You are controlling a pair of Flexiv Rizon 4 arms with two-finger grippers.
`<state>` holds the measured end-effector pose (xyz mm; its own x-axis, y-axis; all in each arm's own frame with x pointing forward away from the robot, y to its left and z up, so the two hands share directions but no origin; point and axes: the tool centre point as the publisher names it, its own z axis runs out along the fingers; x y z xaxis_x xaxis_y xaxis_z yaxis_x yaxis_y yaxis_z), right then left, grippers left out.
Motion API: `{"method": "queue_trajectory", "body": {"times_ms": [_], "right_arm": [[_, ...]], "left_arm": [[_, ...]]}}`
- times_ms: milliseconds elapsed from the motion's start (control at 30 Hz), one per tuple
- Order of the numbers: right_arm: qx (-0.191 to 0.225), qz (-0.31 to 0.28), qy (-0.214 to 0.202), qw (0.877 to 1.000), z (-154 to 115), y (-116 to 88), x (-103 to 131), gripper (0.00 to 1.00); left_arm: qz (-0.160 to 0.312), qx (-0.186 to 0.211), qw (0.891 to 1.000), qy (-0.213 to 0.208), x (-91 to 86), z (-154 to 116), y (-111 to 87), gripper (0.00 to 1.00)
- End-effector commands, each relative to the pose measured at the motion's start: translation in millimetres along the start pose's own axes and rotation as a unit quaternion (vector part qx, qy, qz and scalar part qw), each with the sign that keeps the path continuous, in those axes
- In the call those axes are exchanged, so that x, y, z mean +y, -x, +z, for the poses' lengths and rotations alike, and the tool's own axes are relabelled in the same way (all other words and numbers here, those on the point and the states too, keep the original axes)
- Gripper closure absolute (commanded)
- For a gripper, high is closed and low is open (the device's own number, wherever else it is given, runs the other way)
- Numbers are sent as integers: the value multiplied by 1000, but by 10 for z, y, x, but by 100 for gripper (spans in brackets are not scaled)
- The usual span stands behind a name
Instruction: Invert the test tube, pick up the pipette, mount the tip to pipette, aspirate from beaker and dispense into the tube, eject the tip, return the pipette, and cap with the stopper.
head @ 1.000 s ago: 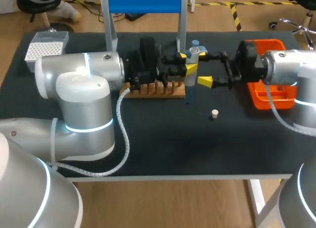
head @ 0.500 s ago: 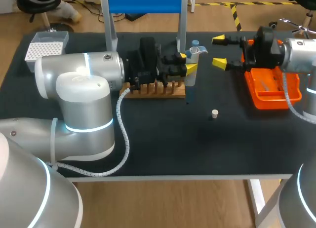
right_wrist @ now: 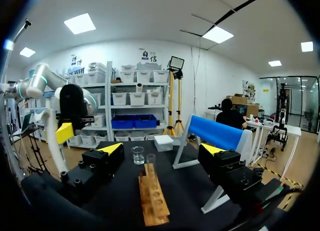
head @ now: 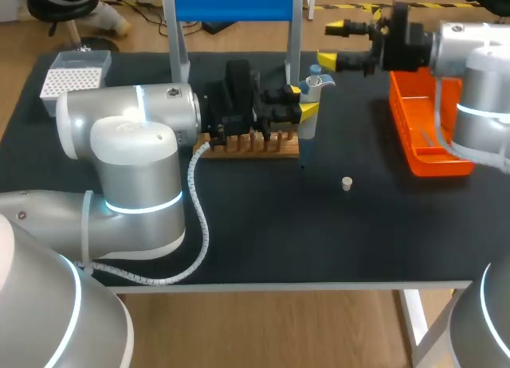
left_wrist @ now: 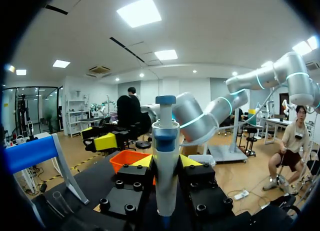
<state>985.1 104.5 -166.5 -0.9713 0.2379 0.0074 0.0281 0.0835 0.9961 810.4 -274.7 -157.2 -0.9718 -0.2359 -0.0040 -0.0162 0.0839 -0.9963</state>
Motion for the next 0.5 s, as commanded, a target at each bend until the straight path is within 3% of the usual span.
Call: {"method": "queue_trajectory", "body": {"times_ms": [33, 500], "right_arm": [[4, -2, -19, 1000, 178, 263, 36, 0], [-25, -4, -53, 998, 396, 599, 71, 0]], "left_arm": [[0, -1, 1000, 0, 0, -1, -5, 100], [0, -1, 1000, 0, 0, -1, -5, 100]]}}
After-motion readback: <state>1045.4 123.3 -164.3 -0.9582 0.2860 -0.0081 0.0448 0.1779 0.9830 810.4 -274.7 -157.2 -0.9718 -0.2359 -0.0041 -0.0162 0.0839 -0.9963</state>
